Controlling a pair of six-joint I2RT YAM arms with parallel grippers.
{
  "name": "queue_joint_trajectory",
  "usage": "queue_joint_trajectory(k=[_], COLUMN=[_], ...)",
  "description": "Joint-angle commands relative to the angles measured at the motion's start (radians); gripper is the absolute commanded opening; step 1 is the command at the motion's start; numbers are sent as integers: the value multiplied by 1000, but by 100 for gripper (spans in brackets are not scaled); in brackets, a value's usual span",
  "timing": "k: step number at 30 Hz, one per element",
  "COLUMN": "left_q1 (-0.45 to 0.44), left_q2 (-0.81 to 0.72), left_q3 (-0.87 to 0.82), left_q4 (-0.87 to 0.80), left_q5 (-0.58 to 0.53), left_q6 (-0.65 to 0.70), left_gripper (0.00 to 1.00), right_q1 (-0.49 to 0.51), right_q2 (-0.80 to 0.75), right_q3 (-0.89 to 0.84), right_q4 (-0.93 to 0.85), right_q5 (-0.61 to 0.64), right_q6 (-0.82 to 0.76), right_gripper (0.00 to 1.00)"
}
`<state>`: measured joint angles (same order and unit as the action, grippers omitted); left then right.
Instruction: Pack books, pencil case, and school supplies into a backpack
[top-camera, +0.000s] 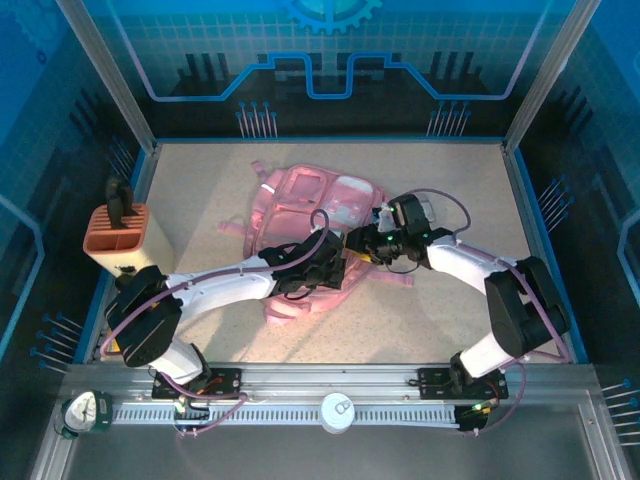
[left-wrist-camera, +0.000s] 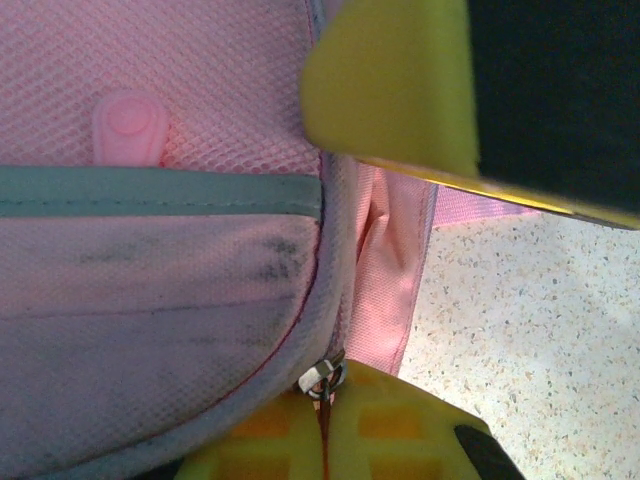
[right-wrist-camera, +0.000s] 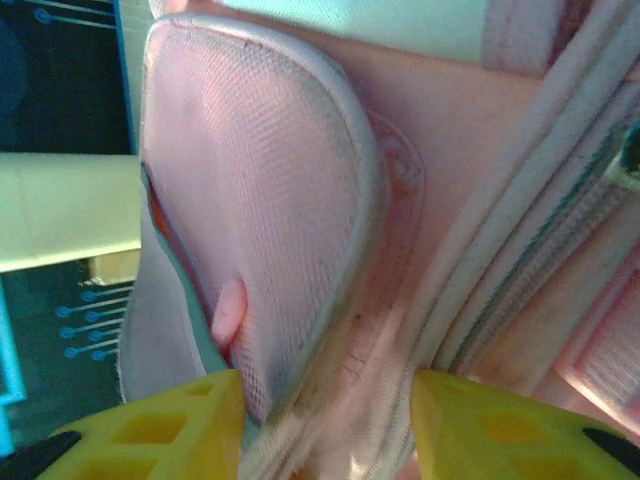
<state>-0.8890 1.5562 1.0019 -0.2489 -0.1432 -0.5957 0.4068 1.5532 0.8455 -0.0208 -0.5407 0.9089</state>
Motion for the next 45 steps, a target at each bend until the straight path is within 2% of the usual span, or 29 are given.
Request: queue_joint_trajectory(k=[1, 4, 8, 13, 16, 19, 24, 28, 30, 34, 36, 38, 41, 45], left_q1=[-13, -13, -14, -13, -5, 34, 155, 240, 242, 222, 185, 148, 99, 88], left_q2=[-2, -2, -3, -19, -46, -85, -195, -223, -231, -219, -190, -141, -69, 1], left_q3=[18, 9, 23, 35, 31, -2, -85, -106, -113, -140, -129, -91, -27, 29], left_q4=[40, 46, 8, -65, -157, -232, -298, -355, -345, -221, -179, -151, -116, -108], left_q5=[89, 94, 84, 52, 14, -18, 35, 19, 49, 193, 193, 186, 162, 151], left_q6=[37, 43, 57, 115, 156, 182, 179, 173, 173, 143, 129, 99, 81, 79], left_gripper=[0, 0, 0, 0, 0, 0, 0, 0, 0, 0, 0, 0, 0, 0], right_q1=[33, 63, 61, 40, 23, 4, -33, -47, -58, -90, -94, -94, -96, -109], right_q2=[41, 42, 42, 41, 26, 2, -21, -11, 2, 75, 123, 181, 228, 170], right_q3=[-7, 3, -8, 28, 42, 79, 117, 165, 193, 311, 379, 459, 547, 493], right_q4=[158, 130, 122, 23, -34, -113, -221, -278, -279, -293, -293, -308, -373, -384], right_q5=[-82, -44, -20, 17, 47, 78, 99, 128, 136, 157, 154, 145, 148, 146], right_q6=[98, 70, 58, -30, -82, -158, -251, -313, -322, -341, -342, -348, -379, -390], right_gripper=[45, 42, 26, 6, 0, 0, 0, 0, 0, 0, 1, 12, 20, 42])
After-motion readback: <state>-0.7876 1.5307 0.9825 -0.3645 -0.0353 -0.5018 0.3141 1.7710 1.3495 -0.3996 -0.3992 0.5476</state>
